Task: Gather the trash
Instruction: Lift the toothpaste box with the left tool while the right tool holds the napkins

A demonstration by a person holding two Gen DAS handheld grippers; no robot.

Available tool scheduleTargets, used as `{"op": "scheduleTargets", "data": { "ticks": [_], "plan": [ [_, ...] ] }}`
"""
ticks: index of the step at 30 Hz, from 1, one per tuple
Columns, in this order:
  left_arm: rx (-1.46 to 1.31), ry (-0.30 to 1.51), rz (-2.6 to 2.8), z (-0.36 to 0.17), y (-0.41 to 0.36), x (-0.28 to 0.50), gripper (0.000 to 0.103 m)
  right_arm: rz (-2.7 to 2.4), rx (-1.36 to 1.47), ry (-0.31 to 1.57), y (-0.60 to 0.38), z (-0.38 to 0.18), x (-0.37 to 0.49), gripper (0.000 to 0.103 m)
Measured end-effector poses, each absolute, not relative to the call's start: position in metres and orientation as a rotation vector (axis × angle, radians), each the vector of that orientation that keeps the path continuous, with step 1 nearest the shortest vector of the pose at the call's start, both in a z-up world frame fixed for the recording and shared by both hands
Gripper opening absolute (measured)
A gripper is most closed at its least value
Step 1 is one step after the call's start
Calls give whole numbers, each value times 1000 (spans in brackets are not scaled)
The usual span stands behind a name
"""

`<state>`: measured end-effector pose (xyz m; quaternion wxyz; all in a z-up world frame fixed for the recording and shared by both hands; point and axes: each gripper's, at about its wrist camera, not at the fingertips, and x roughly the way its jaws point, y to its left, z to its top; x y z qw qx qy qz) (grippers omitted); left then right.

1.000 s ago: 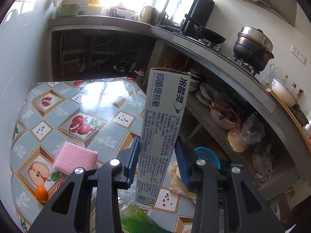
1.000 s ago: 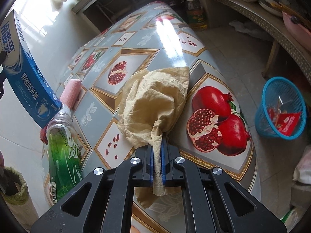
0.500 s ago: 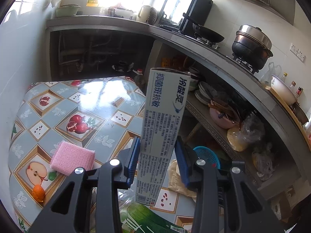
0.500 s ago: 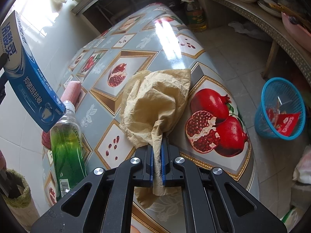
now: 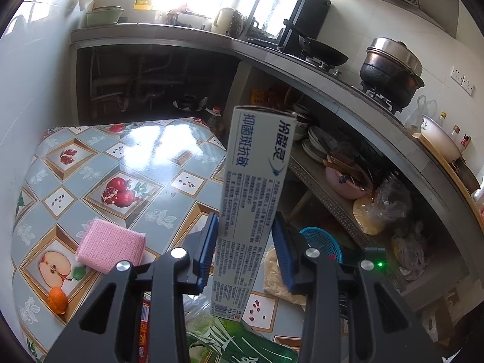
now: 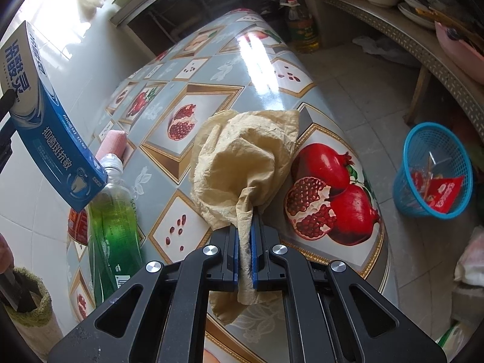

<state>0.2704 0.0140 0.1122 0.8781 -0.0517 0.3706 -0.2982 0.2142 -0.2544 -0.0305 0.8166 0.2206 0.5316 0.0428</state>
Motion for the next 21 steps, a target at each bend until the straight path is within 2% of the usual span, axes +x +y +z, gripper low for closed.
{"op": "scheduleTargets", "data": {
  "ticks": [21],
  "plan": [
    [-98, 760, -615, 114, 14, 265, 35, 93, 469, 1126, -257, -26, 214, 5]
  ]
}}
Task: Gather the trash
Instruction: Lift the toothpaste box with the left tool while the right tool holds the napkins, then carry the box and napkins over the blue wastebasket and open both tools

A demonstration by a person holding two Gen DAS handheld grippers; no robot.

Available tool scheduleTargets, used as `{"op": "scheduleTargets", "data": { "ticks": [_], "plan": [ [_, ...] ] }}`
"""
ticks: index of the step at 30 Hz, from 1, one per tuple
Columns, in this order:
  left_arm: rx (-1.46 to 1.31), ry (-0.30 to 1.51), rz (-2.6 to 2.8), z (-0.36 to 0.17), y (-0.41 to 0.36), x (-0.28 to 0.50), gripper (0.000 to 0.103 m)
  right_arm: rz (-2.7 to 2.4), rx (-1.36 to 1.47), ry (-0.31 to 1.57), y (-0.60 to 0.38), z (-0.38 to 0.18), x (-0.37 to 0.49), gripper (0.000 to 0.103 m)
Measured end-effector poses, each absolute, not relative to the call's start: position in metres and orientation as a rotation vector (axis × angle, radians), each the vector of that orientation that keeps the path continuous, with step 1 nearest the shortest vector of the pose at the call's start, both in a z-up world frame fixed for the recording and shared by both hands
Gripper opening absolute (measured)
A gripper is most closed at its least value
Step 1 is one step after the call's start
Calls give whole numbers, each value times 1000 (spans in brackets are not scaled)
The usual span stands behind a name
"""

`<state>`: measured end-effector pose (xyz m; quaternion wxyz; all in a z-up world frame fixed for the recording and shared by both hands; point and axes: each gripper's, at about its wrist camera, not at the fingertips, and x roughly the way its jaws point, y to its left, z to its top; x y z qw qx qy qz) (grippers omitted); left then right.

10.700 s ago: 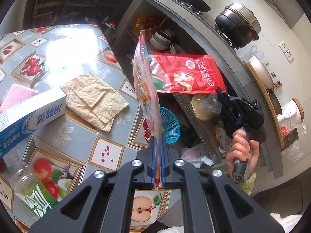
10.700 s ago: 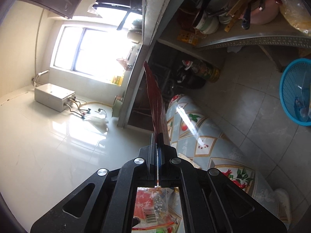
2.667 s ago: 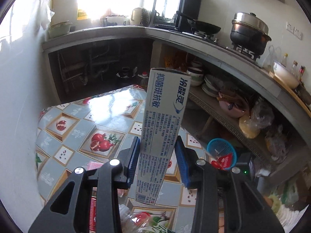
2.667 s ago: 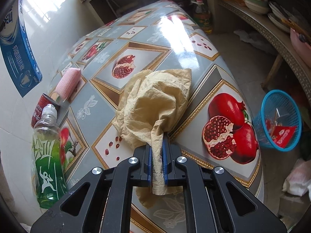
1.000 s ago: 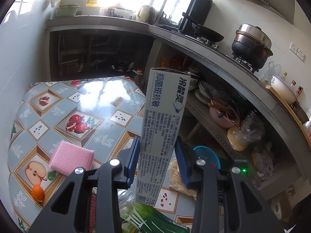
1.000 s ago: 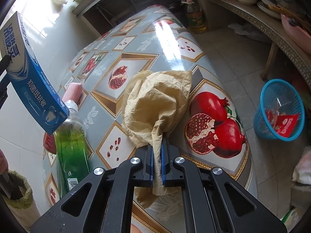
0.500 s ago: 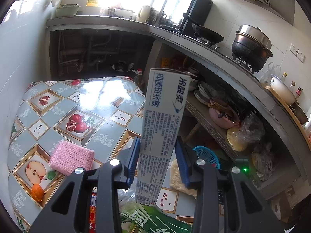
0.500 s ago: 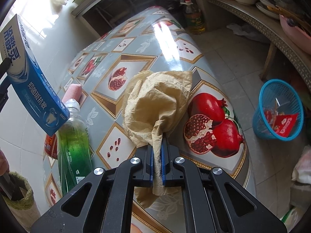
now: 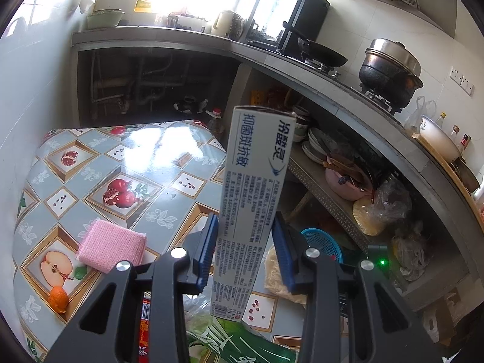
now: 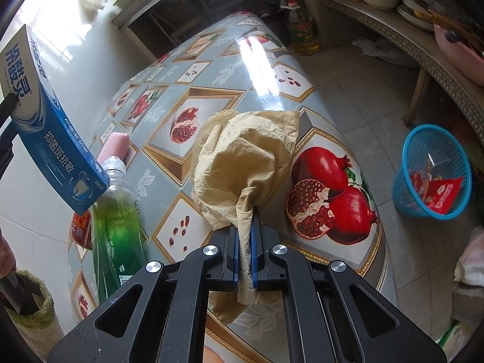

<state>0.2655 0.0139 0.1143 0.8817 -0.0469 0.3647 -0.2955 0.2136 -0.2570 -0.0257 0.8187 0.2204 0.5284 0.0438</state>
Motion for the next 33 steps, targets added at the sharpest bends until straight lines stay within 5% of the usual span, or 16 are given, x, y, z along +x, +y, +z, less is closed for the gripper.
{"op": "scheduleTargets", "data": {
  "ticks": [33],
  "plan": [
    [45, 670, -614, 141, -23, 227, 35, 103, 541, 1040, -289, 0, 193, 5]
  ]
}}
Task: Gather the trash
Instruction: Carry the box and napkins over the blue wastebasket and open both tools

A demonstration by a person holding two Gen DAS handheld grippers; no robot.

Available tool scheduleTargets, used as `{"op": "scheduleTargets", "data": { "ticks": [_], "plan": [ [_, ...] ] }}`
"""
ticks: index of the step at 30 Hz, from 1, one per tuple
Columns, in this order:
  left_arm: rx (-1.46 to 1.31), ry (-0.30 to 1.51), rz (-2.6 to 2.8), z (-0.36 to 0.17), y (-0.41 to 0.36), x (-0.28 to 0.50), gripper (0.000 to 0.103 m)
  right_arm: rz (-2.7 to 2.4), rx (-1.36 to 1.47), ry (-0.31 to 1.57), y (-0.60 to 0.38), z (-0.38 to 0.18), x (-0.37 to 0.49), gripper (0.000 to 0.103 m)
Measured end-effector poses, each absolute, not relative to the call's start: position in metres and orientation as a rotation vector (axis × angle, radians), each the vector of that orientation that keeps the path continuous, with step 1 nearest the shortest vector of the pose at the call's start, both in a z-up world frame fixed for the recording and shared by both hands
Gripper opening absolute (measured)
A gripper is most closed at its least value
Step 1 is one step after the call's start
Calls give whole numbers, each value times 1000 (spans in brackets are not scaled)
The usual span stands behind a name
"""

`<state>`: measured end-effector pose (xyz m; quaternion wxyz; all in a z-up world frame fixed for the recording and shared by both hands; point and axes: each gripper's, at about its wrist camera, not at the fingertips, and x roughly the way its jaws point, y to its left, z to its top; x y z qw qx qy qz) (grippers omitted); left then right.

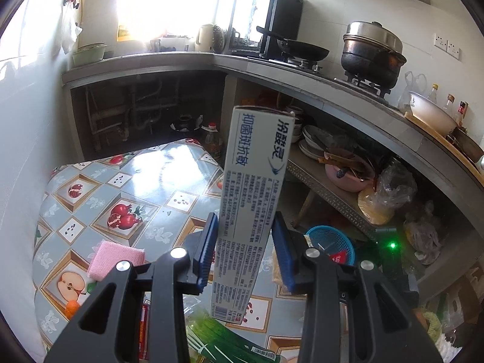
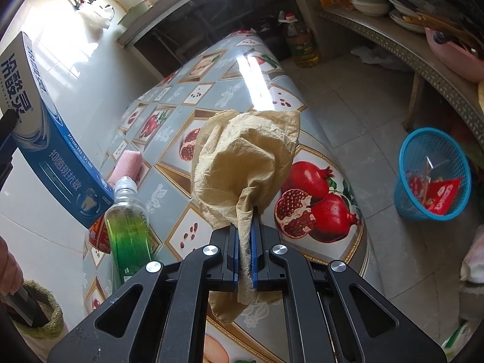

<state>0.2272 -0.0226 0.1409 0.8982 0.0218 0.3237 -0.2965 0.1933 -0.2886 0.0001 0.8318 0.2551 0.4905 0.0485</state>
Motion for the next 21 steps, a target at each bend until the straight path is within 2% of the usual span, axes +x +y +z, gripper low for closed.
{"op": "scheduleTargets", "data": {
  "ticks": [6, 13, 21],
  "plan": [
    [59, 700, -733, 154, -60, 232, 35, 24, 621, 942, -333, 19, 165, 5],
    [123, 852, -915, 152, -163, 260, 35, -228, 753, 832, -428, 22, 103, 5],
    [259, 1125, -998, 88, -317, 282, 35, -442, 965, 805, -515, -30, 39, 5]
  ]
}}
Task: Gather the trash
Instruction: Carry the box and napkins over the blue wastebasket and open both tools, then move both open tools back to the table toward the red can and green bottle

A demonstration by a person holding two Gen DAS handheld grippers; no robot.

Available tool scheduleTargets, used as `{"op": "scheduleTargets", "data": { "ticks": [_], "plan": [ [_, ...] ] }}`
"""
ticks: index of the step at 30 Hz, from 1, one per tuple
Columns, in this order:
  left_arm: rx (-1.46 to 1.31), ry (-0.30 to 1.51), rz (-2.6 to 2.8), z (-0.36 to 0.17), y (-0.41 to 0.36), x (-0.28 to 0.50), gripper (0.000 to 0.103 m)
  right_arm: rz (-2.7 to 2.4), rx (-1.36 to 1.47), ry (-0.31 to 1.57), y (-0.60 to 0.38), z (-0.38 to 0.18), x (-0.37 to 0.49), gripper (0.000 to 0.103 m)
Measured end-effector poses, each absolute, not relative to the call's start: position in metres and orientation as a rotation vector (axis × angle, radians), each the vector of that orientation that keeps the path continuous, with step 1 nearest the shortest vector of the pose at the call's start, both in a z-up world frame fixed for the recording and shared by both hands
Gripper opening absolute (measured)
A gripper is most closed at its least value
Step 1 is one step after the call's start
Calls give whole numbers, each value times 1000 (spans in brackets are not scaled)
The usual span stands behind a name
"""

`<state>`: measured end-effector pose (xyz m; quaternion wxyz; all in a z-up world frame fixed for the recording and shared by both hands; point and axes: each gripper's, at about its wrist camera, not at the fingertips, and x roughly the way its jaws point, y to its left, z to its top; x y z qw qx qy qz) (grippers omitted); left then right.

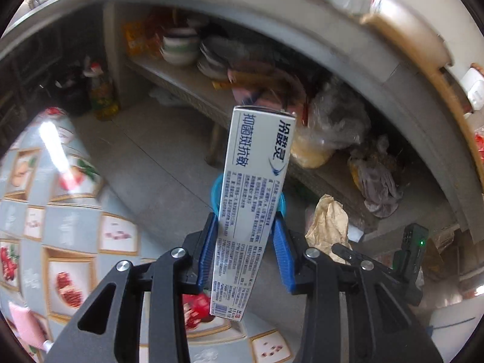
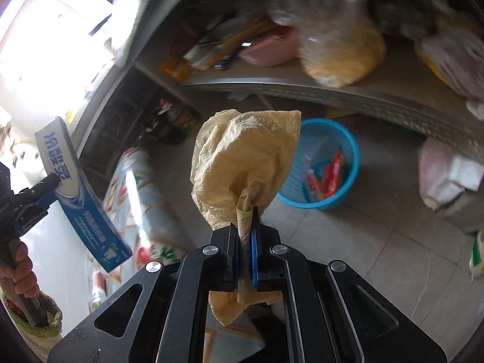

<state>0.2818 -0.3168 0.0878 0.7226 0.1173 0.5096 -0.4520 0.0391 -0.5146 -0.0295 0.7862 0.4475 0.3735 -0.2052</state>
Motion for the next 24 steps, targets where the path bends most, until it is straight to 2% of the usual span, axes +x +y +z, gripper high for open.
{"op": "scheduleTargets", "data": {
  "ticks": [6, 13, 14, 15, 16, 17, 18, 21, 24],
  "plan": [
    [323, 1329, -989, 11, -411, 293, 36, -476, 1091, 853, -541, -90, 48, 5],
    [376, 1418, -897, -57, -489, 317, 36, -516, 1203, 870, -586, -149, 93, 7],
    [368, 1427, -888, -64, -498, 321, 37, -534, 1203, 865, -594, -156, 104, 10],
    [360, 1441, -883, -71, -506, 327, 42, -553, 1197, 865, -602, -163, 113, 12],
    [354, 1455, -869, -78, -510, 332, 47, -564, 1196, 870, -610, -175, 124, 25],
    [340, 1465, -830, -86, -513, 339, 57, -570, 1202, 873, -616, -186, 134, 34],
    [319, 1470, -796, -91, -514, 346, 60, -575, 1205, 881, -621, -198, 139, 47],
    [261, 1492, -752, -99, -500, 355, 60, -608, 1176, 978, -620, -227, 150, 47],
    [298, 1487, -767, -95, -485, 356, 60, -606, 1155, 992, -610, -233, 143, 47]
  ]
}}
